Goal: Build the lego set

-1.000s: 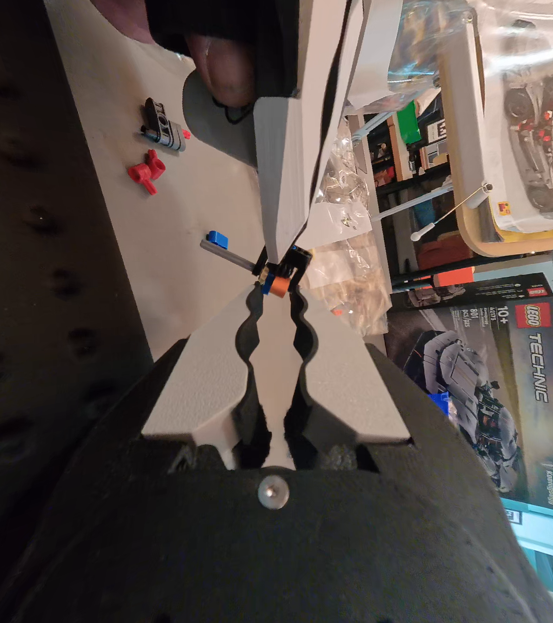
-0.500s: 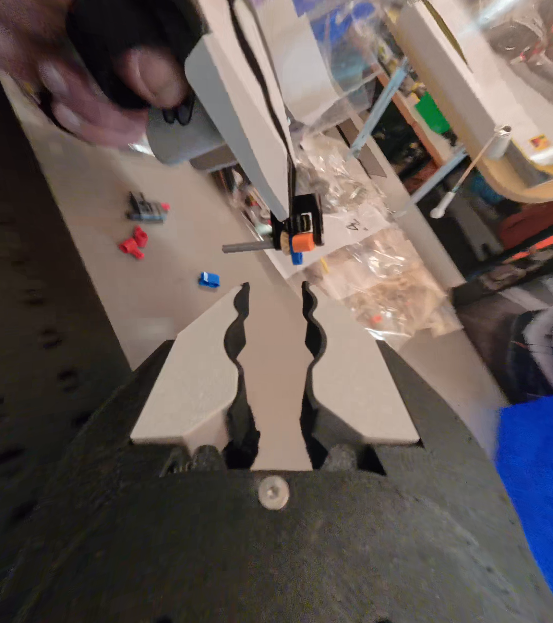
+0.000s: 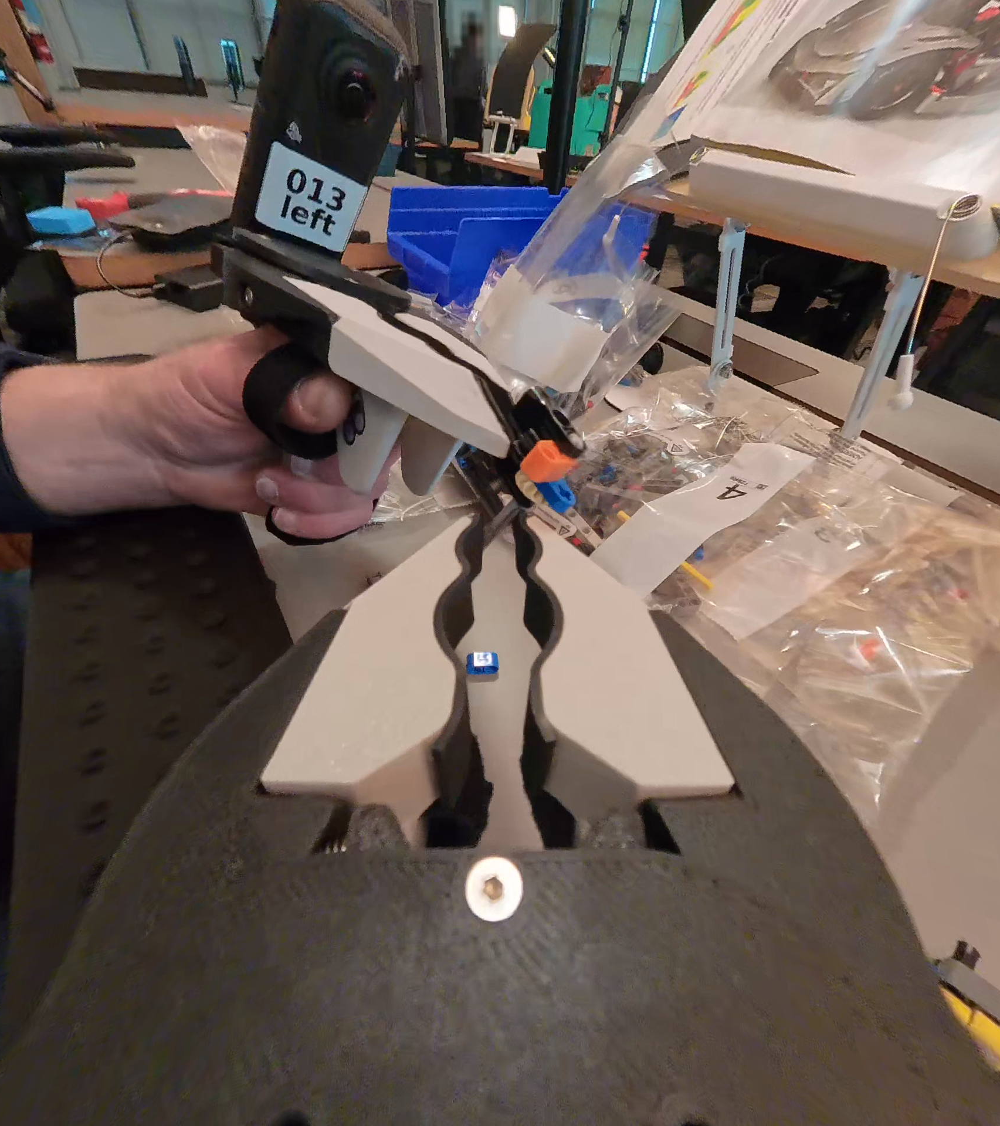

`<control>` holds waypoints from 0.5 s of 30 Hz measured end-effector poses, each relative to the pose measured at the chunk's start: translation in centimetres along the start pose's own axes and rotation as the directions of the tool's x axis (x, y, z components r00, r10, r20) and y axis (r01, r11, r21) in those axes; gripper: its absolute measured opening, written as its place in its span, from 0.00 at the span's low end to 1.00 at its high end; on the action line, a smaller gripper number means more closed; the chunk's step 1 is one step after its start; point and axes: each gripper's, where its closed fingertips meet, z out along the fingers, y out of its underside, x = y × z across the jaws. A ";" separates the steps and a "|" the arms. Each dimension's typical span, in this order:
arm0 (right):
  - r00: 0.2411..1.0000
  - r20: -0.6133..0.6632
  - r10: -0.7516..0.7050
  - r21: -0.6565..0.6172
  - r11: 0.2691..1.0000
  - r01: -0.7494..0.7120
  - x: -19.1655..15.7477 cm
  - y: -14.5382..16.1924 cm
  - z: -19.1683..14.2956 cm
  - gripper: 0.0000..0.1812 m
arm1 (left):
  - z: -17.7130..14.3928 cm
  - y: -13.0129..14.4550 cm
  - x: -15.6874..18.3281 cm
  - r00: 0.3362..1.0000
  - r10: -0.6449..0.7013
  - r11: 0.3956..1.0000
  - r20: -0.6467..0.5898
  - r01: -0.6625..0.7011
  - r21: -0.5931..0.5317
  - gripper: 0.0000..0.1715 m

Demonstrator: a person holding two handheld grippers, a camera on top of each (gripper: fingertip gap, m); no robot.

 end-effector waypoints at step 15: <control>0.935 -0.156 -0.318 -0.199 0.938 0.285 0.9 1.8 0.0 0.00 | -0.1 1.8 0.0 0.958 0.280 0.948 0.063 -0.266 -0.176 0.15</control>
